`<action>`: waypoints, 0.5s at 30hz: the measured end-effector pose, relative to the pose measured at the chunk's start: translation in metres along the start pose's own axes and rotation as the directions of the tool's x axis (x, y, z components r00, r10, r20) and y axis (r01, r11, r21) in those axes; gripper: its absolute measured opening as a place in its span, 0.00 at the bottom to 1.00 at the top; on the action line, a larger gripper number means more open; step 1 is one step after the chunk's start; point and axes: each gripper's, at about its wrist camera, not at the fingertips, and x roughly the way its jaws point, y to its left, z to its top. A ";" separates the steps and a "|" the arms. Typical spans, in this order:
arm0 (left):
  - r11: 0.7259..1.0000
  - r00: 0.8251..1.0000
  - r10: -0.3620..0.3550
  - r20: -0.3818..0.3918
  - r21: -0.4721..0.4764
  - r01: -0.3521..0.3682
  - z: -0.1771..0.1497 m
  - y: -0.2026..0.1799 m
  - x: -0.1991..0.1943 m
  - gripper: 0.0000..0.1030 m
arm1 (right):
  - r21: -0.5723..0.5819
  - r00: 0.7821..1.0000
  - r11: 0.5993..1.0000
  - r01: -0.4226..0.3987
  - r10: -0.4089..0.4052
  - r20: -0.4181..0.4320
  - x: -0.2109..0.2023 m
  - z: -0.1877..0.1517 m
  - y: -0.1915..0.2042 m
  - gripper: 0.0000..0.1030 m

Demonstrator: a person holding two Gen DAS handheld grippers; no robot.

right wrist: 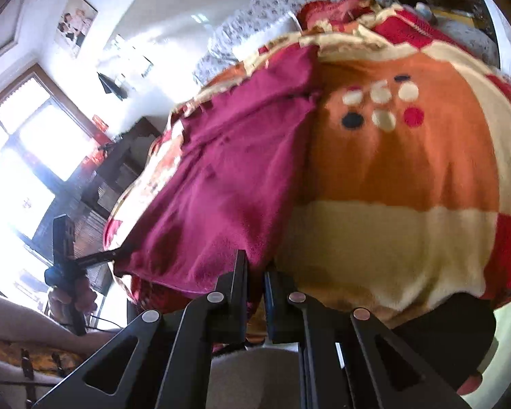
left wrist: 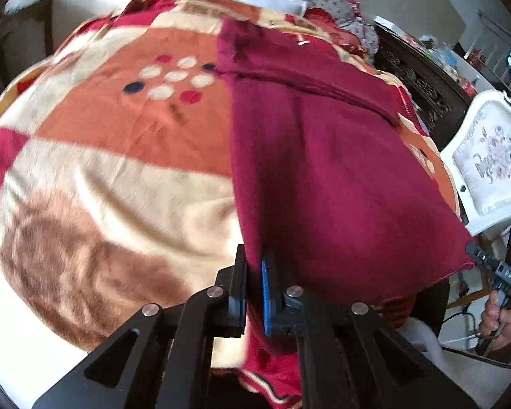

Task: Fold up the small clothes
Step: 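Grasp the hem end of the maroon strip with both tools, then lift the held hem end and fold it over toward the collar with both tools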

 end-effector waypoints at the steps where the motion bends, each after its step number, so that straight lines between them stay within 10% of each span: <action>1: 1.000 1.000 0.000 -0.016 -0.015 0.000 -0.002 0.004 0.004 0.06 | 0.007 1.000 1.000 0.009 -0.009 -0.020 0.008 -0.003 -0.003 0.08; 15: 0.997 0.999 -0.045 0.027 0.059 0.044 0.028 -0.011 -0.017 0.06 | -0.069 0.990 0.992 -0.110 0.116 0.082 -0.015 0.063 0.018 0.08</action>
